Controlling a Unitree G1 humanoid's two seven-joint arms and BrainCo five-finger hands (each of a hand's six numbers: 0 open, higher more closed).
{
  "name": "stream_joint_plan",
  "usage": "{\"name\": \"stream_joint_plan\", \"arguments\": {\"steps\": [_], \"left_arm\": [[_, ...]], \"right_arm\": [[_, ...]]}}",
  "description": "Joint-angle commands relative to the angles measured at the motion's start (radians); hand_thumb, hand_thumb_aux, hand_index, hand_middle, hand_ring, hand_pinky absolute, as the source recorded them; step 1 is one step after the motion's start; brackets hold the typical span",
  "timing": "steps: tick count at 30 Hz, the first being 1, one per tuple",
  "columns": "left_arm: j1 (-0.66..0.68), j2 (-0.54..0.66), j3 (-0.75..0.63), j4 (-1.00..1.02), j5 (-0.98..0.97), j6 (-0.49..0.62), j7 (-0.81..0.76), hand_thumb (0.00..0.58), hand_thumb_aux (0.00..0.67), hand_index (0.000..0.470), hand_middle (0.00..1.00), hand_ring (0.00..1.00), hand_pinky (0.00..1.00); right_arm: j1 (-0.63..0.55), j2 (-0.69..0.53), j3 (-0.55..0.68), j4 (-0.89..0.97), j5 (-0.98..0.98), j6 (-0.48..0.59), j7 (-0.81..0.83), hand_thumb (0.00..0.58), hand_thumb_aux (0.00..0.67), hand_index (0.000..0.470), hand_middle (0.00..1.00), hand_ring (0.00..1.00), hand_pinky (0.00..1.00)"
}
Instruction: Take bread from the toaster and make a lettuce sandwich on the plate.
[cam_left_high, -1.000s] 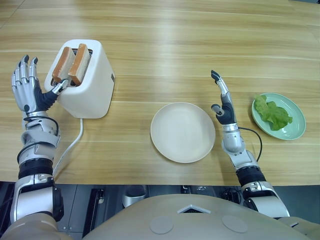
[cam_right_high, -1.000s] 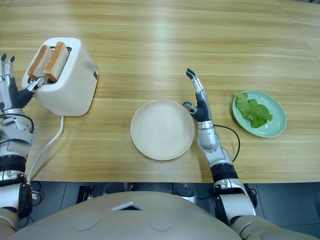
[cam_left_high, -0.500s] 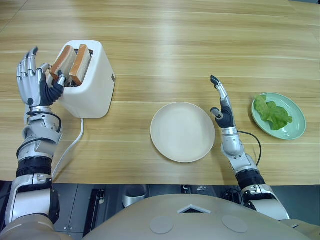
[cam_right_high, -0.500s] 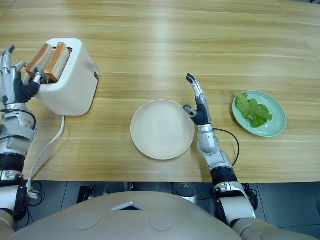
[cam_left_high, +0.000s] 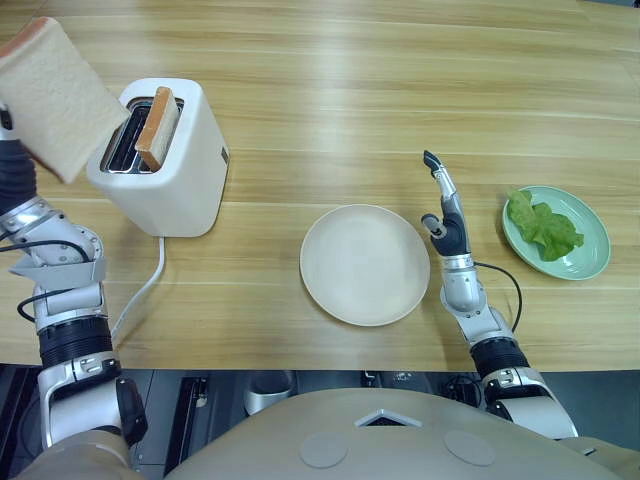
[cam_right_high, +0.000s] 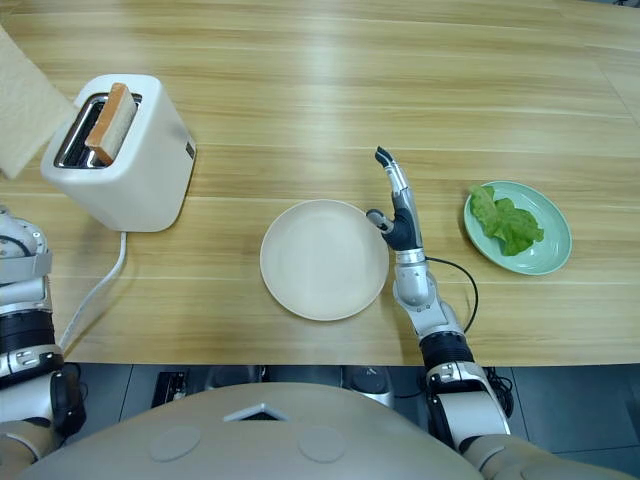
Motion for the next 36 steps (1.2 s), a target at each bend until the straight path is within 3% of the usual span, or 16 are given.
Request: {"name": "stream_joint_plan", "arguments": {"steps": [1, 5, 8, 13, 22, 30, 34, 35, 36], "left_arm": [[0.03, -0.037, -0.039, -0.206, -0.113, -0.051, -0.127, 0.58, 0.67, 0.46, 1.0, 1.0, 1.0], [0.105, -0.115, -0.332, -0.312, -0.208, -0.065, -0.372, 0.58, 0.67, 0.46, 1.0, 1.0, 1.0], [0.152, -0.212, -0.504, -0.238, -0.235, -0.053, -0.503, 0.58, 0.67, 0.46, 1.0, 1.0, 1.0], [0.219, -0.353, -0.672, -0.09, -0.184, -0.044, -0.616, 0.58, 0.67, 0.46, 1.0, 1.0, 1.0], [0.203, -0.503, -0.757, 0.239, -0.02, -0.03, -0.621, 0.58, 0.67, 0.46, 1.0, 1.0, 1.0], [0.069, -0.529, -0.749, 0.55, 0.157, 0.022, -0.462, 0.58, 0.67, 0.46, 1.0, 1.0, 1.0], [0.065, -0.506, -0.746, 0.579, 0.218, 0.03, -0.384, 0.58, 0.67, 0.46, 1.0, 1.0, 1.0], [0.071, -0.498, -0.748, 0.568, 0.237, 0.031, -0.364, 0.576, 0.617, 0.424, 1.0, 1.0, 1.0], [0.079, -0.491, -0.748, 0.553, 0.253, 0.031, -0.346, 0.427, 0.326, 0.224, 1.0, 1.0, 1.0]], "right_arm": [[0.009, -0.042, -0.051, -0.014, 0.008, 0.014, -0.033, 0.0, 0.0, 0.0, 0.0, 0.0, 0.0], [0.02, -0.124, -0.141, -0.025, -0.019, 0.063, -0.116, 0.0, 0.0, 0.0, 0.0, 0.0, 0.0], [0.03, -0.19, -0.195, -0.011, -0.058, 0.128, -0.195, 0.0, 0.0, 0.0, 0.0, 0.0, 0.0], [0.047, -0.312, -0.238, 0.034, -0.147, 0.296, -0.305, 0.0, 0.0, 0.0, 0.0, 0.0, 0.0], [-0.007, -0.462, -0.163, 0.28, -0.222, 0.518, -0.388, 0.0, 0.0, 0.0, 0.0, 0.0, 0.0], [-0.121, -0.451, 0.013, 0.498, -0.256, 0.598, -0.339, 0.0, 0.0, 0.0, 0.0, 0.0, 0.0], [-0.166, -0.442, 0.059, 0.597, -0.236, 0.614, -0.302, 0.0, 0.0, 0.0, 0.0, 0.0, 0.0], [-0.179, -0.444, 0.066, 0.623, -0.231, 0.62, -0.293, 0.0, 0.0, 0.0, 0.0, 0.0, 0.0], [-0.189, -0.447, 0.071, 0.644, -0.224, 0.624, -0.289, 0.0, 0.0, 0.0, 0.0, 0.0, 0.0]]}}
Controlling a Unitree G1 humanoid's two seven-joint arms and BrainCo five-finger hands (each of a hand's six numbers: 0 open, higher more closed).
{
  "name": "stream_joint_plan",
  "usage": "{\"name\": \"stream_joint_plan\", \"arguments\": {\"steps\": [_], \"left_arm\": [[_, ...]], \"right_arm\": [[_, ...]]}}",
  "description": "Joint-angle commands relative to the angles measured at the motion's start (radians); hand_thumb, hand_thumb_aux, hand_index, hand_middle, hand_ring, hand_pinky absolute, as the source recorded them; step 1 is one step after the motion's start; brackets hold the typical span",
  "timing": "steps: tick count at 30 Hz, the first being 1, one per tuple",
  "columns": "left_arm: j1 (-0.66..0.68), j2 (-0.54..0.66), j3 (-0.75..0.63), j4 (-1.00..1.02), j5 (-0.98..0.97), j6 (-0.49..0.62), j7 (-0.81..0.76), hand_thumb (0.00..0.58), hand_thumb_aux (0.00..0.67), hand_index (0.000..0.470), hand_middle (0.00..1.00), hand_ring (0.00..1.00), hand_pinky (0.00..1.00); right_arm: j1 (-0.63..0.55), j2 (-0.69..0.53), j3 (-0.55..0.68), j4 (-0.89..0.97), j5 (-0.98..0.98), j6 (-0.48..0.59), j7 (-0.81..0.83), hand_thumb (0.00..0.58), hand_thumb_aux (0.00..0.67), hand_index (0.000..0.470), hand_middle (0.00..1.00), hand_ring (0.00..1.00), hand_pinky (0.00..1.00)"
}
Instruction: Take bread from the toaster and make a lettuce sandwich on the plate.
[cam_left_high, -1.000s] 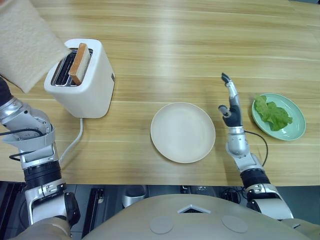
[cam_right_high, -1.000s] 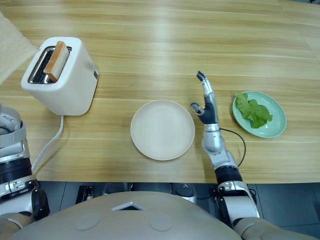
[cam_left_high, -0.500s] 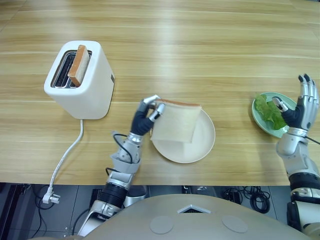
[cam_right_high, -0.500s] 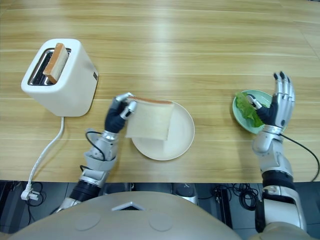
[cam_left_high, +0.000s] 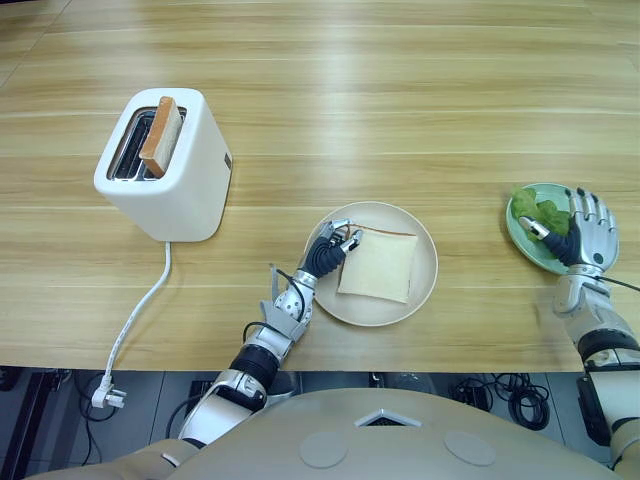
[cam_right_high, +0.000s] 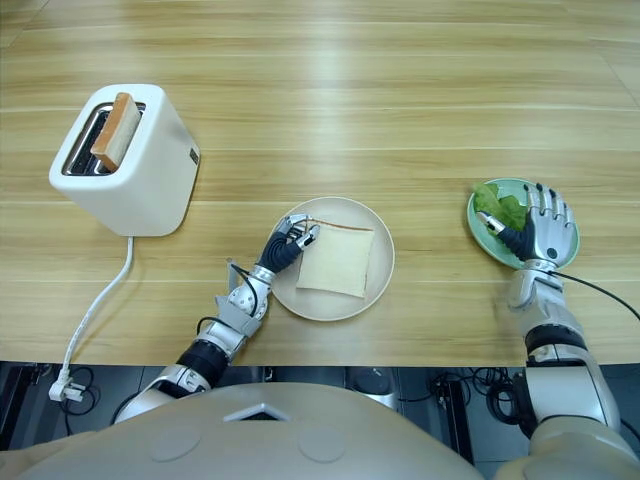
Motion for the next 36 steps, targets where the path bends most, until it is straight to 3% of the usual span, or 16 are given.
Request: {"name": "stream_joint_plan", "arguments": {"steps": [1, 2, 5, 6, 7, 8, 9, 10, 11, 17, 26, 31, 36], "left_arm": [[0.039, 0.036, 0.002, -0.002, 0.069, 0.027, 0.067, 0.268, 0.179, 0.123, 1.0, 1.0, 1.0], [0.05, 0.044, 0.001, -0.027, 0.083, 0.023, 0.079, 0.0, 0.0, 0.0, 0.97, 0.97, 0.97], [0.081, 0.063, 0.0, -0.107, 0.119, 0.017, 0.108, 0.0, 0.0, 0.0, 0.87, 0.87, 0.87], [0.093, 0.072, 0.004, -0.141, 0.132, 0.015, 0.121, 0.0, 0.0, 0.0, 0.84, 0.84, 0.84], [0.106, 0.08, 0.009, -0.178, 0.143, 0.016, 0.132, 0.0, 0.0, 0.0, 0.84, 0.84, 0.84], [0.119, 0.088, 0.016, -0.219, 0.151, 0.015, 0.141, 0.0, 0.0, 0.0, 0.81, 0.81, 0.81], [0.13, 0.096, 0.024, -0.26, 0.157, 0.015, 0.148, 0.0, 0.0, 0.0, 0.78, 0.78, 0.78], [0.14, 0.104, 0.035, -0.305, 0.16, 0.014, 0.155, 0.0, 0.0, 0.0, 0.77, 0.77, 0.77], [0.149, 0.111, 0.048, -0.347, 0.161, 0.011, 0.163, 0.0, 0.0, 0.0, 0.76, 0.76, 0.76], [0.171, 0.136, 0.131, -0.507, 0.141, 0.014, 0.185, 0.0, 0.0, 0.0, 0.75, 0.75, 0.75], [0.201, 0.124, 0.191, -0.581, 0.126, -0.069, 0.222, 0.0, 0.0, 0.0, 0.75, 0.75, 0.75], [0.207, 0.131, 0.229, -0.581, 0.157, -0.082, 0.251, 0.0, 0.0, 0.0, 0.75, 0.75, 0.75], [0.205, 0.15, 0.316, -0.637, 0.228, -0.071, 0.327, 0.0, 0.0, 0.0, 0.73, 0.73, 0.73]], "right_arm": [[-0.033, -0.003, 0.024, 0.09, 0.031, 0.025, 0.04, 0.0, 0.0, 0.0, 0.0, 0.0, 0.0], [-0.04, -0.005, 0.026, 0.103, 0.039, 0.028, 0.045, 0.0, 0.0, 0.0, 0.0, 0.0, 0.0], [-0.051, -0.008, 0.04, 0.128, 0.053, 0.038, 0.053, 0.0, 0.0, 0.0, 0.0, 0.0, 0.0], [-0.054, -0.008, 0.045, 0.133, 0.056, 0.039, 0.057, 0.036, 0.021, 0.014, 0.0, 0.0, 0.0], [-0.057, -0.009, 0.051, 0.137, 0.059, 0.04, 0.058, 0.036, 0.021, 0.014, 0.0, 0.0, 0.0], [-0.059, -0.01, 0.058, 0.14, 0.061, 0.042, 0.057, 0.474, 0.384, 0.263, 0.0, 0.0, 0.0], [-0.059, -0.011, 0.064, 0.14, 0.061, 0.043, 0.052, 0.554, 0.528, 0.363, 0.0, 0.0, 0.0], [-0.058, -0.013, 0.07, 0.139, 0.06, 0.043, 0.042, 0.577, 0.625, 0.429, 0.0, 0.0, 0.0], [-0.057, -0.014, 0.076, 0.136, 0.057, 0.044, 0.031, 0.58, 0.67, 0.46, 0.0, 0.0, 0.0], [-0.056, -0.024, 0.102, 0.101, 0.054, 0.038, -0.045, 0.58, 0.67, 0.46, 0.0, 0.0, 0.0], [-0.022, -0.051, 0.106, -0.043, 0.049, 0.028, -0.141, 0.58, 0.67, 0.46, 0.0, 0.0, 0.0], [0.125, -0.065, 0.09, -0.452, 0.017, -0.009, -0.165, 0.58, 0.67, 0.46, 0.0, 0.0, 0.0], [0.25, -0.007, 0.137, -0.876, -0.02, -0.05, -0.022, 0.58, 0.67, 0.46, 0.0, 0.0, 0.0]]}}
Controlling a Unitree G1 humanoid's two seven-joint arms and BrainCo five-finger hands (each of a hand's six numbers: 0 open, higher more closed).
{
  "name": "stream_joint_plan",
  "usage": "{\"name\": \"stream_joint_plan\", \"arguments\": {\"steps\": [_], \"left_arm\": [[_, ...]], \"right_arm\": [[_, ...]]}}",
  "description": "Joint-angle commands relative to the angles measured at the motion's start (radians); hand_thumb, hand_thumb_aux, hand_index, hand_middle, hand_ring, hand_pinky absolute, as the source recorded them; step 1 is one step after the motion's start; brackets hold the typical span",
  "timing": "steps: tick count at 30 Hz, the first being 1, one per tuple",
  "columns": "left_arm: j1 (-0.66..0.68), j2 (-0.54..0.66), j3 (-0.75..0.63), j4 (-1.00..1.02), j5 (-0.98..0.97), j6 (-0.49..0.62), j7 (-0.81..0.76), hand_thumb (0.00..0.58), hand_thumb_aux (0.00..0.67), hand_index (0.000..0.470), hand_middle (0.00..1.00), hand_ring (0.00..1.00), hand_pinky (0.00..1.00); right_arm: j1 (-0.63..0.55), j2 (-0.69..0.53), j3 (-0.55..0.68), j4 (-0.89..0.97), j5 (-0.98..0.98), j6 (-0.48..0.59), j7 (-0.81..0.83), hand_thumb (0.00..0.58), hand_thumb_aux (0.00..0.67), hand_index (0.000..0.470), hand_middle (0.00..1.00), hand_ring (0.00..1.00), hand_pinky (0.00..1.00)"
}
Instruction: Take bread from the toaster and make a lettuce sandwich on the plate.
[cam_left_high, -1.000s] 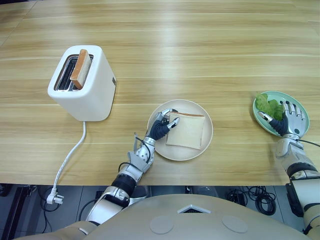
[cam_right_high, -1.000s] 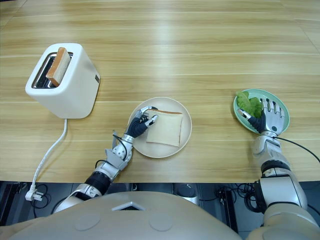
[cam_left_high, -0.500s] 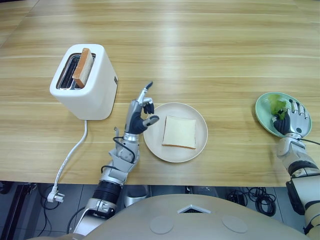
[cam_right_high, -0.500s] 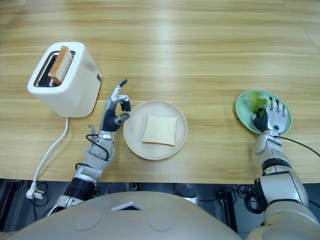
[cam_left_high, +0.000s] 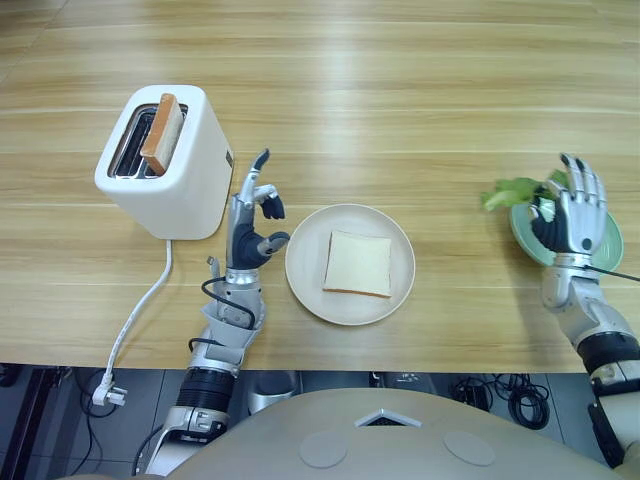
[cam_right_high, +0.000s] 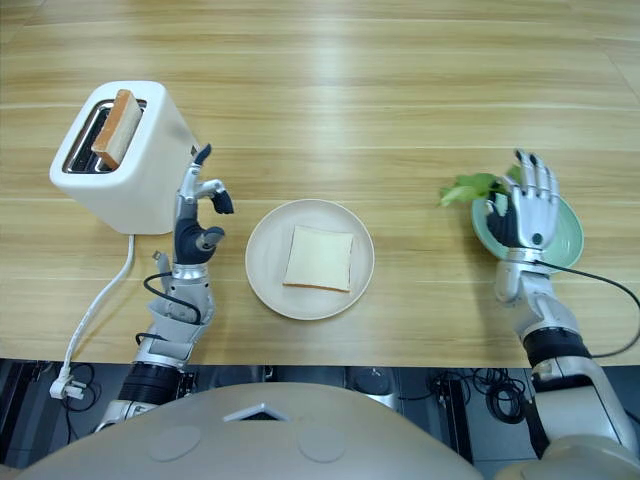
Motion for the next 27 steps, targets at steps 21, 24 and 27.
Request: {"name": "stream_joint_plan", "arguments": {"steps": [21, 24, 27], "left_arm": [[-0.079, 0.249, 0.343, -0.03, 0.25, 0.386, 0.208, 0.0, 0.0, 0.0, 0.0, 0.0, 0.0], [-0.114, 0.294, 0.341, 0.02, 0.246, 0.445, 0.188, 0.0, 0.0, 0.0, 0.0, 0.0, 0.0], [-0.15, 0.337, 0.318, 0.079, 0.246, 0.5, 0.153, 0.0, 0.0, 0.0, 0.0, 0.0, 0.0]], "right_arm": [[-0.023, 0.238, 0.275, -0.158, -0.236, -0.165, 0.198, 0.58, 0.67, 0.46, 0.0, 0.0, 0.0], [0.005, 0.21, 0.281, -0.191, -0.248, -0.176, 0.223, 0.58, 0.67, 0.46, 0.0, 0.0, 0.0], [0.035, 0.187, 0.271, -0.227, -0.246, -0.183, 0.25, 0.58, 0.67, 0.46, 0.0, 0.0, 0.0]]}}
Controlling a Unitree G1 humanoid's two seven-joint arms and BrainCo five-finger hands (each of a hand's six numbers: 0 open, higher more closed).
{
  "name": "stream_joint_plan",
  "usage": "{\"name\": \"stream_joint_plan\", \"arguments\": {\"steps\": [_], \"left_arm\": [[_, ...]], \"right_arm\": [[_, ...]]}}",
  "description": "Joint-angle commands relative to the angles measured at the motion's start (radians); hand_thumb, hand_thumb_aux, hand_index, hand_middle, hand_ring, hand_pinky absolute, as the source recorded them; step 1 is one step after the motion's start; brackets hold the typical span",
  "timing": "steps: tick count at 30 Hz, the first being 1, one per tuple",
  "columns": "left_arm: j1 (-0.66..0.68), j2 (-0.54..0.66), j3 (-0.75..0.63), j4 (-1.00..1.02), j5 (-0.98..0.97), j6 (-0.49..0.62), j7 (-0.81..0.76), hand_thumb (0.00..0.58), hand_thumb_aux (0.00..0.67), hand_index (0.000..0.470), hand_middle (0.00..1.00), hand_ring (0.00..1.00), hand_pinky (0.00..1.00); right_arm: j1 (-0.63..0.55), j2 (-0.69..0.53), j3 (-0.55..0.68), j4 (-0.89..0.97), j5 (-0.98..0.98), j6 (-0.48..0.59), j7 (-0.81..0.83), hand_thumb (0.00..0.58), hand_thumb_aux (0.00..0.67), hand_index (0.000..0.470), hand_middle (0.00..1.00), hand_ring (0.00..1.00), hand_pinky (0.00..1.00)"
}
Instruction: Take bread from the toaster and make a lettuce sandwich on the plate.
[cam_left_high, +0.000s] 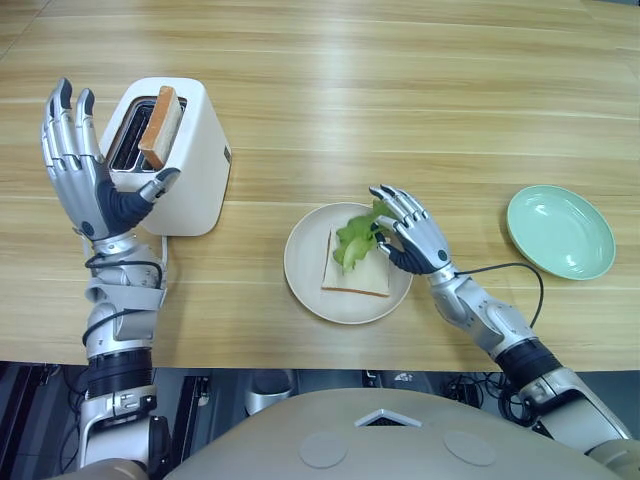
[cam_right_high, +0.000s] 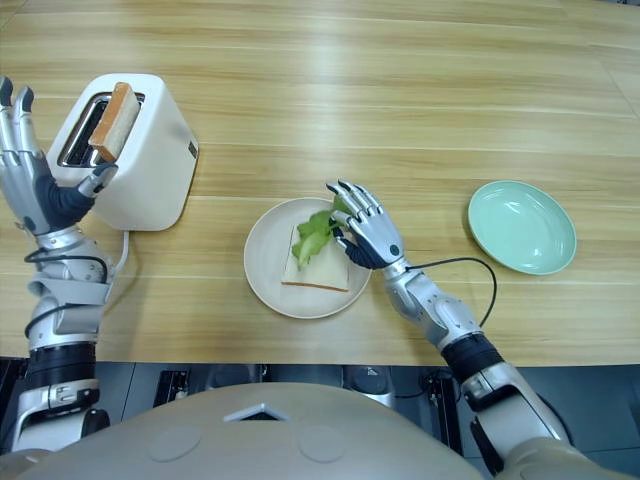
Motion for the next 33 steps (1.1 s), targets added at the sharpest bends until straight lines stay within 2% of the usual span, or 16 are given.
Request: {"name": "stream_joint_plan", "arguments": {"steps": [1, 2, 3, 4, 17, 18, 19, 20, 21, 22, 24, 25, 26, 27, 33], "left_arm": [[-0.037, 0.042, -0.031, 0.073, 0.0, 0.079, -0.058, 0.0, 0.0, 0.0, 0.0, 0.0, 0.0], [-0.043, 0.05, -0.038, 0.08, -0.001, 0.092, -0.068, 0.0, 0.0, 0.0, 0.0, 0.0, 0.0], [-0.054, 0.062, -0.051, 0.094, -0.001, 0.11, -0.094, 0.0, 0.0, 0.0, 0.0, 0.0, 0.0], [-0.06, 0.07, -0.061, 0.103, -0.003, 0.124, -0.109, 0.0, 0.0, 0.0, 0.0, 0.0, 0.0], [-0.108, 0.159, -0.199, 0.204, -0.011, 0.24, -0.275, 0.0, 0.0, 0.0, 0.0, 0.0, 0.0], [-0.11, 0.164, -0.204, 0.209, -0.012, 0.246, -0.281, 0.319, 0.221, 0.152, 0.0, 0.0, 0.0], [-0.11, 0.168, -0.205, 0.209, -0.013, 0.251, -0.282, 0.48, 0.391, 0.269, 0.0, 0.0, 0.0], [-0.109, 0.174, -0.207, 0.205, -0.011, 0.256, -0.282, 0.539, 0.491, 0.337, 0.0, 0.0, 0.0], [-0.107, 0.179, -0.208, 0.197, -0.012, 0.257, -0.284, 0.539, 0.491, 0.337, 0.0, 0.0, 0.0], [-0.103, 0.183, -0.207, 0.183, -0.015, 0.254, -0.286, 0.58, 0.67, 0.46, 0.0, 0.0, 0.0], [-0.095, 0.188, -0.204, 0.15, -0.02, 0.244, -0.281, 0.58, 0.67, 0.46, 0.0, 0.0, 0.0], [-0.091, 0.187, -0.199, 0.13, -0.027, 0.237, -0.275, 0.58, 0.67, 0.46, 0.21, 0.21, 0.21], [-0.087, 0.186, -0.193, 0.111, -0.037, 0.228, -0.266, 0.58, 0.67, 0.46, 0.21, 0.21, 0.21], [-0.083, 0.182, -0.184, 0.091, -0.05, 0.22, -0.256, 0.58, 0.67, 0.46, 1.0, 1.0, 1.0], [-0.075, 0.176, -0.152, 0.063, -0.097, 0.192, -0.218, 0.58, 0.67, 0.46, 1.0, 1.0, 1.0]], "right_arm": [[0.029, -0.025, 0.001, -0.05, -0.003, -0.012, 0.044, 0.53, 0.473, 0.325, 0.0, 0.0, 0.0], [0.034, -0.027, -0.002, -0.055, 0.0, -0.012, 0.051, 0.53, 0.473, 0.325, 0.0, 0.0, 0.0], [0.042, -0.033, -0.003, -0.062, -0.001, -0.01, 0.06, 0.071, 0.042, 0.029, 0.0, 0.0, 0.0], [0.047, -0.036, -0.003, -0.067, -0.003, -0.009, 0.067, 0.0, 0.0, 0.0, 0.0, 0.0, 0.0], [0.103, -0.102, -0.049, -0.118, -0.003, 0.027, 0.141, 0.0, 0.0, 0.0, 0.0, 0.0, 0.0], [0.109, -0.108, -0.062, -0.132, 0.004, 0.029, 0.139, 0.0, 0.0, 0.0, 0.0, 0.0, 0.0], [0.116, -0.113, -0.077, -0.148, 0.01, 0.031, 0.138, 0.0, 0.0, 0.0, 0.0, 0.0, 0.0], [0.121, -0.116, -0.089, -0.157, 0.015, 0.031, 0.135, 0.0, 0.0, 0.0, 0.0, 0.0, 0.0], [0.127, -0.117, -0.098, -0.164, 0.019, 0.029, 0.132, 0.0, 0.0, 0.0, 0.0, 0.0, 0.0], [0.131, -0.115, -0.104, -0.172, 0.024, 0.024, 0.134, 0.0, 0.0, 0.0, 0.0, 0.0, 0.0], [0.135, -0.107, -0.111, -0.18, 0.033, 0.014, 0.138, 0.0, 0.0, 0.0, 0.0, 0.0, 0.0], [0.137, -0.102, -0.113, -0.18, 0.035, 0.011, 0.137, 0.0, 0.0, 0.0, 0.0, 0.0, 0.0], [0.138, -0.097, -0.112, -0.182, 0.034, 0.01, 0.137, 0.0, 0.0, 0.0, 0.0, 0.0, 0.0], [0.138, -0.091, -0.11, -0.181, 0.034, 0.007, 0.134, 0.0, 0.0, 0.0, 0.0, 0.0, 0.0], [0.139, -0.058, -0.097, -0.161, 0.026, -0.009, 0.114, 0.0, 0.0, 0.0, 0.0, 0.0, 0.0]]}}
